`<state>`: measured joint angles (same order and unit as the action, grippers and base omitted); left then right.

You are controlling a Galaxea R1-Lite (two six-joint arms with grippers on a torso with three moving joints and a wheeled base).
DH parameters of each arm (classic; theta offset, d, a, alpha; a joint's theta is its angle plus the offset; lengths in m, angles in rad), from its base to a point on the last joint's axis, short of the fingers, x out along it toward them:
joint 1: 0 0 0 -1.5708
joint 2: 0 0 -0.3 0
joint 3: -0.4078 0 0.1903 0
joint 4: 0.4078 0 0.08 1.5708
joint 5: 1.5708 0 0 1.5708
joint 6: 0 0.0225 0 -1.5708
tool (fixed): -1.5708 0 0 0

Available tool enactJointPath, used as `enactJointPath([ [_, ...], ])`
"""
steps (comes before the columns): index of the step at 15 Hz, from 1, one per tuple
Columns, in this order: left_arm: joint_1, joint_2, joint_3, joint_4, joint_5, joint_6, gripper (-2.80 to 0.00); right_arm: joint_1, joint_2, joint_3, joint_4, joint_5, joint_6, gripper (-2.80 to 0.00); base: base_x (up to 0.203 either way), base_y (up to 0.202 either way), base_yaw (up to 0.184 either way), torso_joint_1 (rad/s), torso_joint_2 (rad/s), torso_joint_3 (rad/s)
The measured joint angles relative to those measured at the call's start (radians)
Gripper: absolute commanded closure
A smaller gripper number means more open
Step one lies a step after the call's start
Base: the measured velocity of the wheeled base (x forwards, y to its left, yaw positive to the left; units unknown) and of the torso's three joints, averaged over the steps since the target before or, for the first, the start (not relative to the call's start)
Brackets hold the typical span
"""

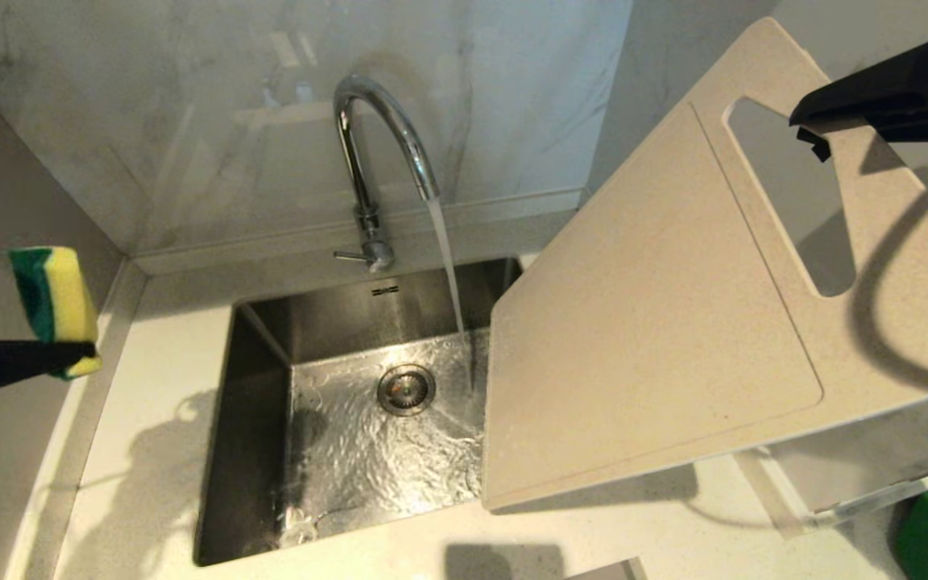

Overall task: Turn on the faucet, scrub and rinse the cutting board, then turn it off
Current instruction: Scrub the cutting board underwater

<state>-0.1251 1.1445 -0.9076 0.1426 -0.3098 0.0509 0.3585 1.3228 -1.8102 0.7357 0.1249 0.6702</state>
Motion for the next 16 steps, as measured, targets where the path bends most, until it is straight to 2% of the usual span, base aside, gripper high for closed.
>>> enactJointPath([
  [3,-0.121,0.134,-0.161,0.004,0.003,-0.007,0.0,0.0,0.001,0.0,-0.001,0.002,0.005,0.0,0.0,0.0,0.0,0.0,0.0,0.0],
  [9,-0.404,0.356,-0.455,0.036,0.029,-0.111,0.0,0.003,-0.001,-0.002,0.0,0.023,0.004,0.0,0.0,0.0,0.0,0.0,0.0,0.0],
  [12,-0.525,0.455,-0.601,0.092,0.029,-0.165,0.0,0.004,-0.004,-0.001,0.0,0.032,0.011,0.0,0.0,0.0,0.0,0.0,0.0,0.0],
  [16,-0.639,0.558,-0.815,0.231,0.029,-0.167,0.0,0.004,0.0,0.0,-0.005,0.053,0.01,0.0,0.0,0.0,0.0,0.0,0.0,0.0],
])
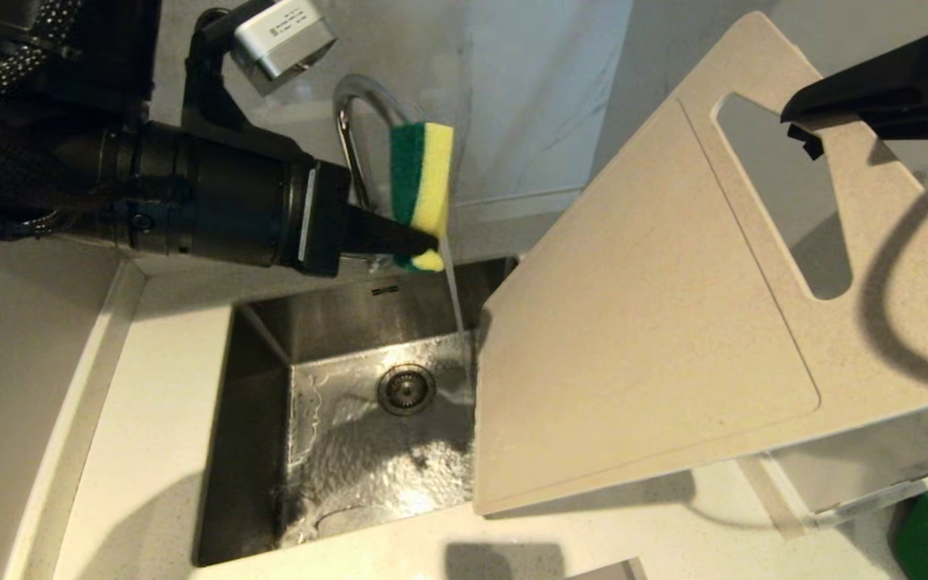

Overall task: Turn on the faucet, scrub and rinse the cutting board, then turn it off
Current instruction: Scrub the cutting board underwater

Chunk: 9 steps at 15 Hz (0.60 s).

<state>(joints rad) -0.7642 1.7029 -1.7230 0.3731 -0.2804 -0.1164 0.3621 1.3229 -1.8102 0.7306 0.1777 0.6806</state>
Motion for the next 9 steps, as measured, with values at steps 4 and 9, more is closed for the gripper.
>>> enactJointPath([
  [4,-0.069,0.134,-0.173,0.112,-0.001,0.05,0.0,0.0,0.003,0.0,-0.003,0.002,0.001,0.0,0.0,0.0,0.0,0.0,0.0,0.0],
  [9,-0.107,0.251,-0.233,0.115,-0.003,0.074,0.0,0.0,0.004,0.0,-0.003,0.002,0.003,0.0,0.0,0.0,0.0,0.0,0.0,0.0],
])
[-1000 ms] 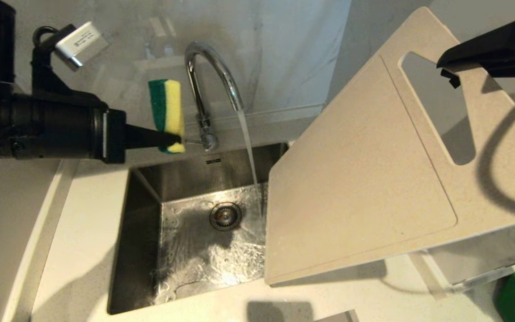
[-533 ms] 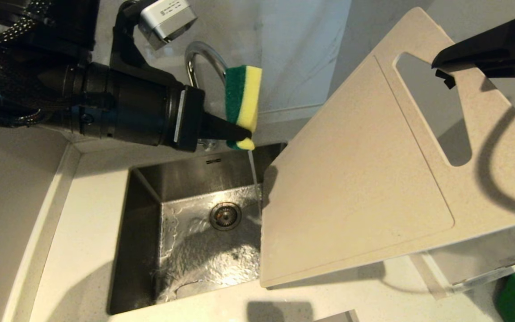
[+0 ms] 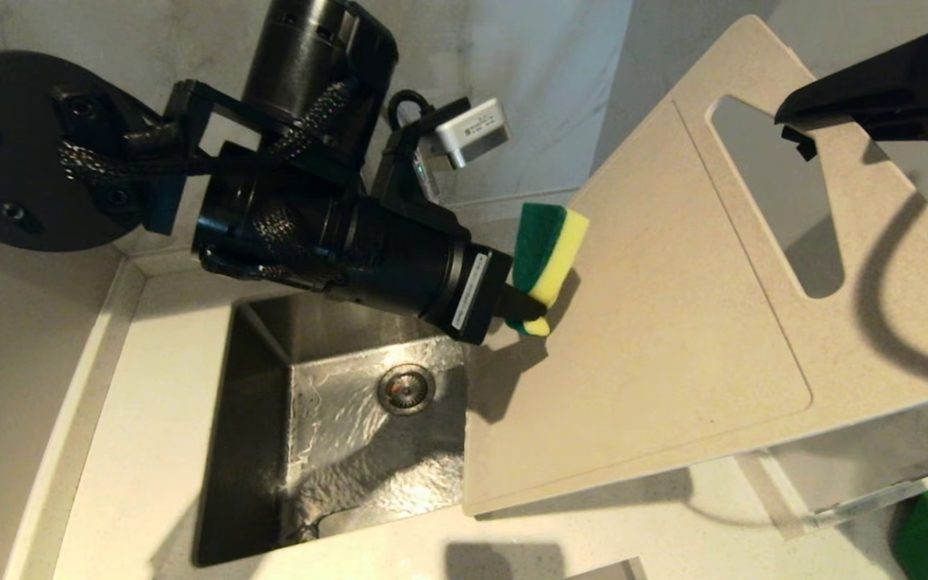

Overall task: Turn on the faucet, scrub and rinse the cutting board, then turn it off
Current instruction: Scrub the cutting board underwater

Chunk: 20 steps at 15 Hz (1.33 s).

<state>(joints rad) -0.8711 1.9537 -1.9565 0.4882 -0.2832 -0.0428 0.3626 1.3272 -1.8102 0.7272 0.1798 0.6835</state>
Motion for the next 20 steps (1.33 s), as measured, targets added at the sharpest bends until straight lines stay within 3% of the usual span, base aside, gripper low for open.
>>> enactJointPath([
  [7,-0.022,0.064,0.007,0.001,-0.001,0.02,0.0,-0.001,-0.003,-0.001,-0.004,0.021,-0.002,0.0,0.0,0.0,0.0,0.0,0.0,0.0],
  [10,-0.021,0.058,0.076,0.001,0.003,0.023,0.0,-0.001,-0.004,-0.001,-0.004,0.021,-0.002,0.0,0.0,0.0,0.0,0.0,0.0,0.0],
  [15,0.017,-0.018,0.34,-0.019,0.005,0.021,0.0,0.0,-0.005,-0.001,-0.005,0.029,0.0,0.0,0.0,0.0,0.0,0.0,0.0,0.0],
  [20,0.109,-0.15,0.71,-0.18,0.008,0.021,0.0,0.001,-0.006,0.0,-0.002,0.042,0.016,0.0,0.0,0.0,0.0,0.0,0.0,0.0],
])
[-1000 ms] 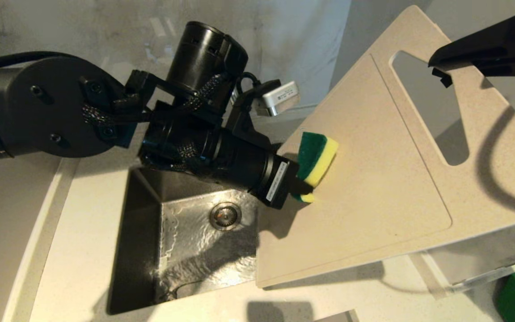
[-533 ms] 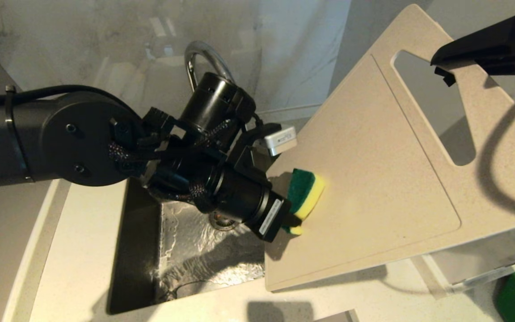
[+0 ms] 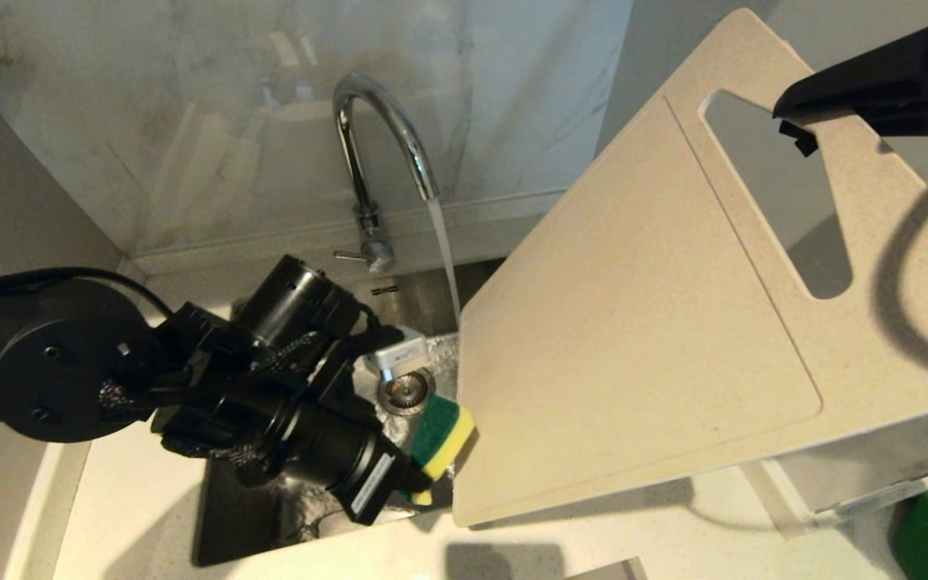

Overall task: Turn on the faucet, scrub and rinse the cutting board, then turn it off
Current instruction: Scrub the cutting board underwater

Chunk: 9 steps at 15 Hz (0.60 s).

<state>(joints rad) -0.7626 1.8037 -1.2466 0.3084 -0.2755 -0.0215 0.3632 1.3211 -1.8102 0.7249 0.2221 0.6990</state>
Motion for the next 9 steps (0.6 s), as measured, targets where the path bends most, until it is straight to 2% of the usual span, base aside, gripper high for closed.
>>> enactJointPath([
  [1,0.024,-0.031,0.05,-0.018,-0.001,-0.002,0.0,0.0,0.0,0.0,0.0,0.0,0.001,0.0,0.0,0.0,0.0,0.0,0.0,0.0],
  [3,0.063,-0.085,0.065,-0.025,-0.003,-0.006,0.0,0.0,0.0,0.0,0.0,0.001,0.001,0.0,0.0,0.0,0.0,0.0,0.0,0.0],
  [6,0.079,-0.123,-0.067,0.019,-0.005,-0.007,0.0,0.001,-0.002,0.002,0.006,0.007,0.003,0.0,0.0,0.0,0.0,0.0,0.0,0.0],
  [9,0.063,-0.117,-0.274,0.111,-0.012,-0.005,0.0,0.001,-0.016,0.032,0.005,0.023,0.003,0.0,0.0,0.0,0.0,0.0,0.0,0.0],
])
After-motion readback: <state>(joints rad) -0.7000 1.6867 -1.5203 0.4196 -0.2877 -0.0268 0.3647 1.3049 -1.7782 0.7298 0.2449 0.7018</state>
